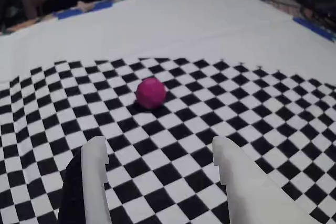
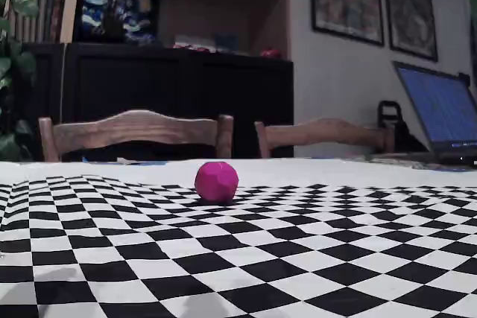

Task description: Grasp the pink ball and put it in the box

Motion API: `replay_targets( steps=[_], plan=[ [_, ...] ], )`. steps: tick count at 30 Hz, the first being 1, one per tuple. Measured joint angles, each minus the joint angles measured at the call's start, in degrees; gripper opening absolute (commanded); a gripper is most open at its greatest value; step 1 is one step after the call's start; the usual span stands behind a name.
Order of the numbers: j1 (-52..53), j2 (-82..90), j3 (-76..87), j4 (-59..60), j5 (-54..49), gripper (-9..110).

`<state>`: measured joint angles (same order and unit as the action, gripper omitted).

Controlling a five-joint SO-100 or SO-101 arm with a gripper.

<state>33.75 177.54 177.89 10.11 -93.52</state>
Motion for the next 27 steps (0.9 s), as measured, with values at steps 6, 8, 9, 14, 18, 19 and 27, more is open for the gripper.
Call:
replay_targets(
  steps=[6, 8, 9, 14, 18, 19, 27],
  plan=[
    [-0.44, -4.57, 0.00, -3.96, 0.00, 23],
    [-1.05, -5.19, 0.00, -4.39, 0.00, 23],
    [-1.05, -5.45, 0.00, -4.39, 0.00, 23],
    [-1.49, -7.91, -0.26, -5.10, 0.00, 23],
    [-2.02, -9.32, -0.26, -5.10, 0.00, 23],
    [-2.02, -9.76, -0.53, -5.36, 0.00, 23],
    [-2.02, -15.21, -4.04, -6.94, 1.23, 25]
  ],
)
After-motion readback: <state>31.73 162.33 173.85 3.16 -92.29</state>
